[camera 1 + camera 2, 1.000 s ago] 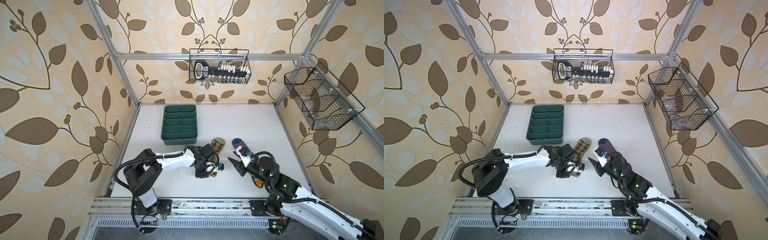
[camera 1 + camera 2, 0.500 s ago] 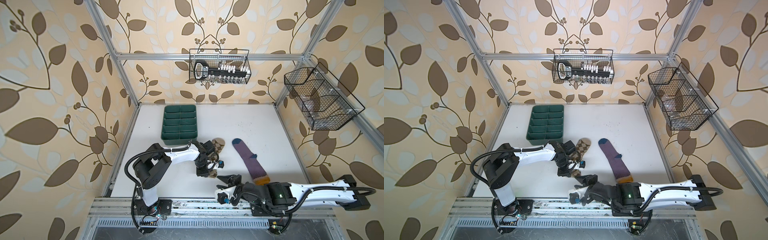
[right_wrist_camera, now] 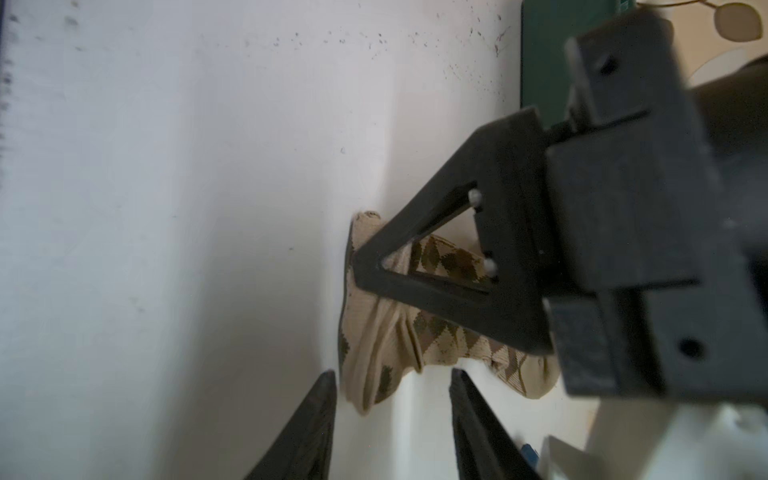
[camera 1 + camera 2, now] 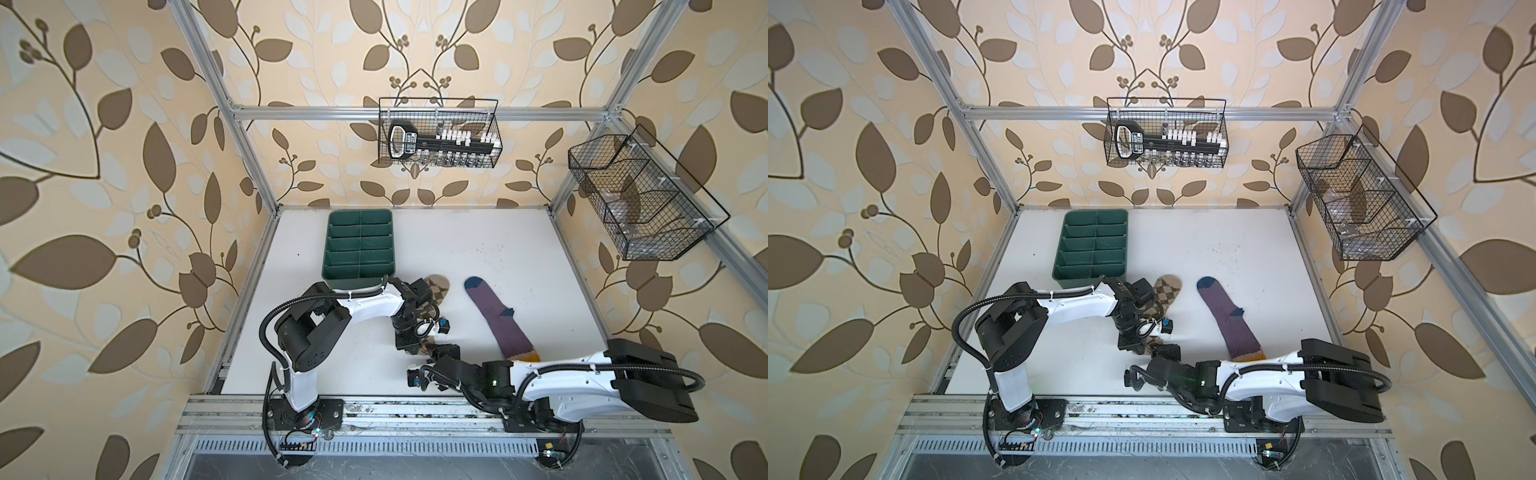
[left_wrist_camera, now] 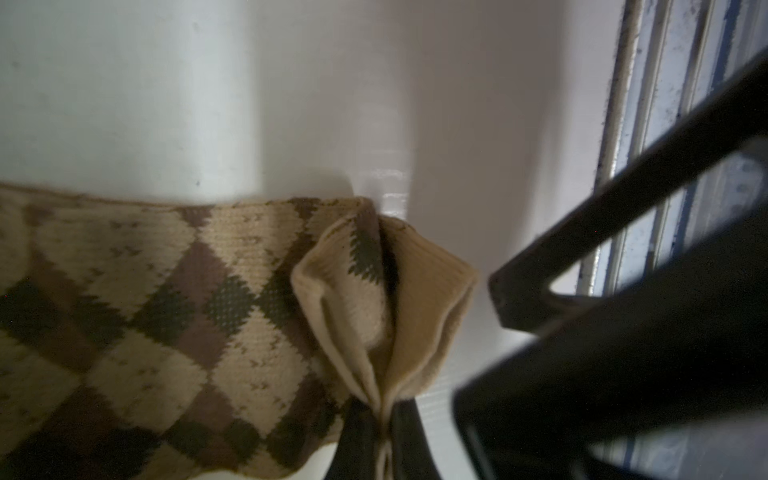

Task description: Roll the socks

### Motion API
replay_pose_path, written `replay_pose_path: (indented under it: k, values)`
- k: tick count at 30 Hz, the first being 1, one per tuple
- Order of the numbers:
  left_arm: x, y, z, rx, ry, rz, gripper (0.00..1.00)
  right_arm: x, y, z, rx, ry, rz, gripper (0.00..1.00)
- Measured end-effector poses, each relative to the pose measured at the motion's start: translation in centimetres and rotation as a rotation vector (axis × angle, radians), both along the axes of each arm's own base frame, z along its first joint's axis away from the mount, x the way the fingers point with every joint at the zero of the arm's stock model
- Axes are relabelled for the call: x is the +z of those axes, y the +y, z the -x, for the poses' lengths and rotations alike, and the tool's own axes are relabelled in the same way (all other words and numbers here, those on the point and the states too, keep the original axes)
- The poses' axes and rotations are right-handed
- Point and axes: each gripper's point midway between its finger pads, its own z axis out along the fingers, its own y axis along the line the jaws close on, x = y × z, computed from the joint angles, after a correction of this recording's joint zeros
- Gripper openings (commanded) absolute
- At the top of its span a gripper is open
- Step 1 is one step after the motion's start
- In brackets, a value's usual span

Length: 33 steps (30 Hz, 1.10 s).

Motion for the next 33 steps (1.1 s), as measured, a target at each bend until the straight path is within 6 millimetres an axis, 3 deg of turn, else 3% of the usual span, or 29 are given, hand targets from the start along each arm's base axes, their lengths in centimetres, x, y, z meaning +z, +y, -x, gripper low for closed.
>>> replay_pose_path:
  k: [9, 14, 18, 22, 23, 26, 27, 30, 33]
  values:
    - [0.0, -0.1, 0.1, 0.002, 0.005, 0.003, 0.00, -2.5, -0.2, -1.7, -0.039, 0.063, 0.011, 0.42]
    - [0.1, -0.1, 0.1, 0.003, 0.008, 0.004, 0.00, -3.1, 0.2, -2.6, -0.045, 0.086, 0.032, 0.24]
    - [0.1, 0.0, -0.1, 0.016, 0.009, 0.004, 0.00, -3.7, 0.4, -2.6, -0.028, 0.108, 0.066, 0.01]
    - [0.0, 0.1, -0.1, 0.025, 0.009, 0.002, 0.00, -3.8, 0.5, -2.5, -0.027, 0.124, 0.086, 0.00]
    - [0.1, 0.1, -0.1, 0.028, 0.005, 0.005, 0.04, -3.8, 0.5, -2.4, -0.026, 0.128, 0.091, 0.00]
    - [0.4, 0.2, -0.3, 0.054, -0.028, 0.023, 0.46, -3.9, 0.6, -2.0, -0.016, 0.158, 0.105, 0.00]
    - [0.8, 0.3, -0.5, 0.063, -0.061, 0.038, 0.53, -3.9, 0.6, -1.8, -0.012, 0.175, 0.110, 0.00]
    - [2.8, 0.6, -1.3, 0.095, -0.175, 0.103, 0.60, -3.9, 0.6, -1.3, 0.001, 0.243, 0.114, 0.00]
    - [6.0, 1.3, -2.5, 0.143, -0.332, 0.198, 0.63, -3.9, 0.5, -0.9, 0.008, 0.328, 0.112, 0.00]
